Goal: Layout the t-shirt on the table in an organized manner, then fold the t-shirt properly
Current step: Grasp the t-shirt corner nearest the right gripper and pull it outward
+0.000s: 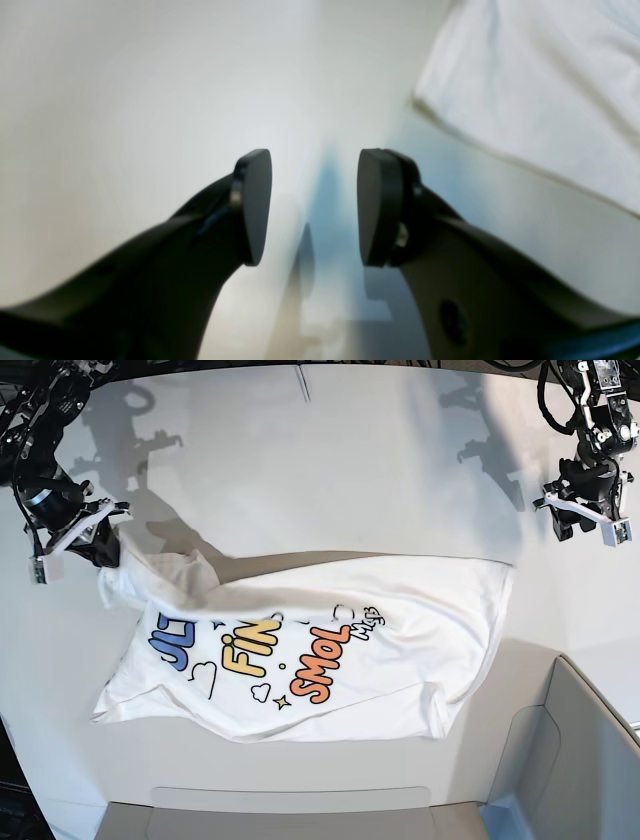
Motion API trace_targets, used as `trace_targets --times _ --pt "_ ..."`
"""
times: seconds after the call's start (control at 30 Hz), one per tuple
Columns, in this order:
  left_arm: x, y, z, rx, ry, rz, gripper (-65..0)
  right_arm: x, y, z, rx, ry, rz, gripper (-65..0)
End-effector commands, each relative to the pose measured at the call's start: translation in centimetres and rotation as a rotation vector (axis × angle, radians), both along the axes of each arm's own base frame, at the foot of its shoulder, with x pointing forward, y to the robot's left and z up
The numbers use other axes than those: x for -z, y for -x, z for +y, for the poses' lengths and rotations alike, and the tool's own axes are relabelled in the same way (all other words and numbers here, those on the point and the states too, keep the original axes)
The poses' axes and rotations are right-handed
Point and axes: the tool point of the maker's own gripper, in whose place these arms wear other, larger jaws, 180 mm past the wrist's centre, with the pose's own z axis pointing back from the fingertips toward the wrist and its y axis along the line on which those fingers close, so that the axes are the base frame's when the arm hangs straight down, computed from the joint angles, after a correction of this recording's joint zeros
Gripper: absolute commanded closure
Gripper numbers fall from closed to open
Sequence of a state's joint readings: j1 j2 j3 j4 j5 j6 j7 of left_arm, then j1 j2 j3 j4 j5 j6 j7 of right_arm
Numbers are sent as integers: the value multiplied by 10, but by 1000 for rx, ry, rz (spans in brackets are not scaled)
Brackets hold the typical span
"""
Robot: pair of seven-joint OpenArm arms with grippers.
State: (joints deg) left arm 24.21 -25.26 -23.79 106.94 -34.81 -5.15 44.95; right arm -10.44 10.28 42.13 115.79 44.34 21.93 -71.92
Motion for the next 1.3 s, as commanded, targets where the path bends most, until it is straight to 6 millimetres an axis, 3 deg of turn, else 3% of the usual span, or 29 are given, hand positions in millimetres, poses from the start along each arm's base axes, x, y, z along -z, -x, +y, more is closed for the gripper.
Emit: trace_targets --times 0.0,0.1,0.17,0.3,0.4,0.6,0.77,0.83,0.9,1.07,1.17,1.27 --pt "-12 -6 3 12 -24 -37 -267 -27 -15 -4 0 14 -105 0" --pt "-12 -5 4 10 -25 -37 -267 -56 -35 -42 125 57 -205 0" --pt "-11 -5 3 12 -24 -34 -267 -68 -43 -49 142 76 -219 0" --pt "-11 -5 2 12 -23 -34 -267 -60 -51 -26 35 115 -136 0" --pt "-8 -4 -1 3 -5 -35 -267 -37 -61 -15 7 117 -60 0" --pt "-7 -3 -2 2 -3 -33 -267 -1 -107 -2 -33 151 56 0" --pt "-5 -2 -1 1 -2 -28 -267 6 -150 26 -114 238 49 0" --pt "-5 -2 -1 1 -2 -28 -267 9 -157 30 -135 332 74 0" --pt "-2 0 -4 -4 11 -21 -267 11 -158 27 -138 410 99 -19" --pt "7 6 -8 -5 37 32 -267 19 -150 23 -164 574 163 -165" --pt "6 6 -7 -8 36 31 -267 4 -137 16 -132 593 149 -226" --pt "5 5 -7 -9 36 27 -267 -19 -117 32 -141 575 33 -231"
